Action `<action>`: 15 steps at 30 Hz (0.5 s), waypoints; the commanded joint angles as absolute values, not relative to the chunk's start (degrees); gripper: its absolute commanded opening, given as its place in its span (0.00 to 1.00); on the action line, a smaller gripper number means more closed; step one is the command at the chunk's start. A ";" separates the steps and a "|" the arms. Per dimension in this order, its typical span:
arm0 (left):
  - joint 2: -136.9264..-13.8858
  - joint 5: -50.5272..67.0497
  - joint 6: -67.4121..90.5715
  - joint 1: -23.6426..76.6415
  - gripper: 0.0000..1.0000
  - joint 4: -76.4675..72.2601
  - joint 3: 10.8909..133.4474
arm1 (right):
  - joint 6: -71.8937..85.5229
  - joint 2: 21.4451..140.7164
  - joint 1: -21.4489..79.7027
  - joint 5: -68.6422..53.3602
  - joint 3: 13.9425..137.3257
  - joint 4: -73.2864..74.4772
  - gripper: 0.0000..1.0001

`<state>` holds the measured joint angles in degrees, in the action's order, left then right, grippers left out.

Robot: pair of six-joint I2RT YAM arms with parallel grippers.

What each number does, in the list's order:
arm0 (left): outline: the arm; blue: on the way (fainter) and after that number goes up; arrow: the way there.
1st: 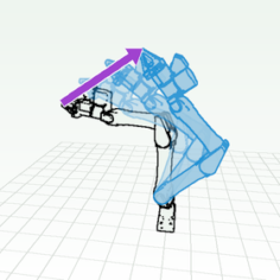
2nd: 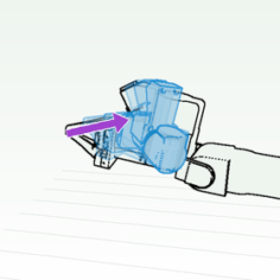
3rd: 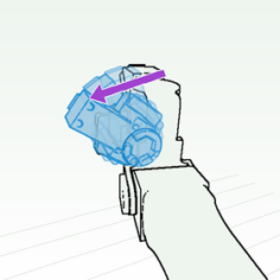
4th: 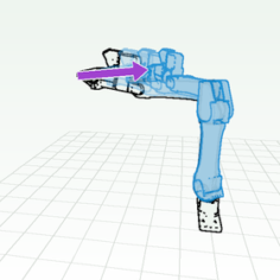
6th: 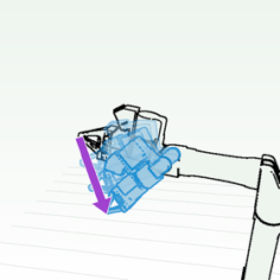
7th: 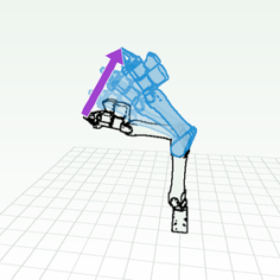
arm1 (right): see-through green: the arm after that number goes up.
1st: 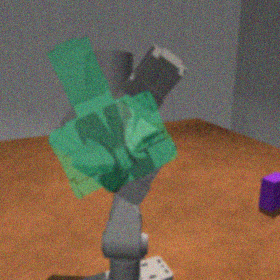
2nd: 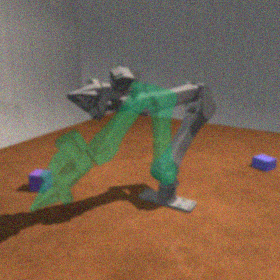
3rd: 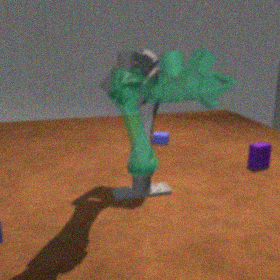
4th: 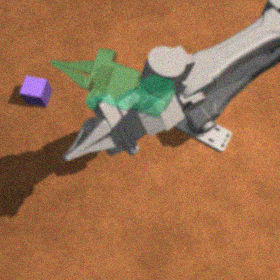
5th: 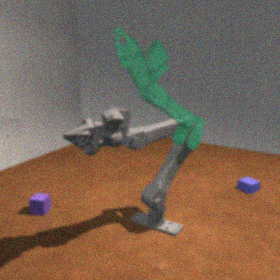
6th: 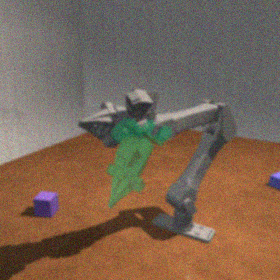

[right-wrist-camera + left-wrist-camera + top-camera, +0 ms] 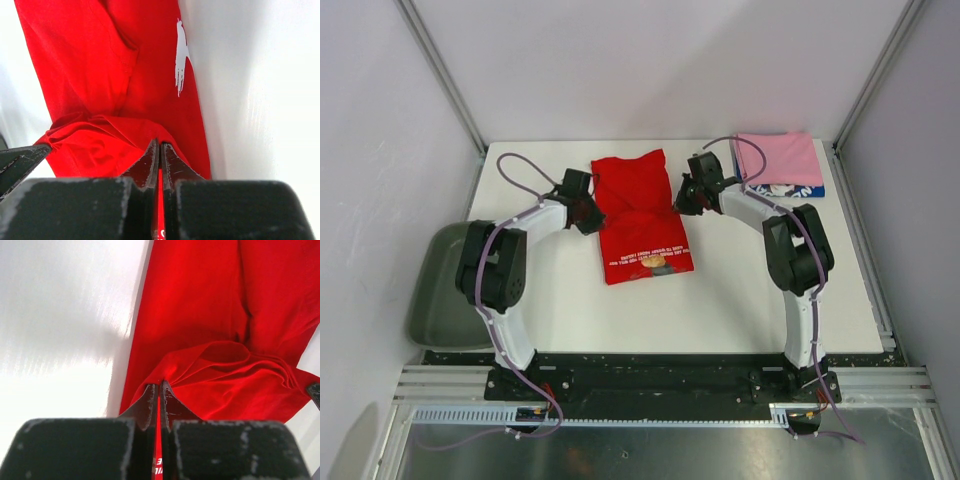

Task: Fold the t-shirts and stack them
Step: Fold the folded rectangular tshirt in 1/3 of the way

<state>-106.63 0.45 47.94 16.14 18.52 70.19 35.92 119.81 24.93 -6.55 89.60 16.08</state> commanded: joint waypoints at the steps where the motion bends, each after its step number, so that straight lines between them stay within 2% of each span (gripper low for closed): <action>1: -106.64 1.45 46.43 15.09 0.00 17.11 71.79 | 34.64 120.59 24.29 -8.28 92.53 14.00 0.00; 6: -106.64 1.98 46.78 14.19 0.00 16.89 71.22 | 33.51 122.16 23.86 -10.42 94.87 14.34 0.00; 7: -106.80 2.39 46.59 13.99 0.03 16.84 71.38 | 33.24 122.56 23.80 -10.75 95.60 14.82 0.04; 8: -107.01 2.69 46.19 13.81 0.08 16.72 71.68 | 32.88 122.76 23.72 -10.96 96.14 15.23 0.10; 9: -107.03 2.84 45.82 13.67 0.16 16.71 71.88 | 32.48 122.82 23.68 -11.06 96.54 15.61 0.20; 12: -105.43 2.99 44.38 13.35 0.49 16.56 72.00 | 30.93 121.71 23.57 -10.31 97.59 17.07 0.42; 13: -104.35 2.95 43.63 13.27 0.56 16.45 71.90 | 30.28 121.10 23.61 -9.77 98.01 17.85 0.46; 15: -101.63 2.41 42.57 13.20 0.61 16.35 71.11 | 28.88 119.40 23.79 -8.40 98.24 19.23 0.49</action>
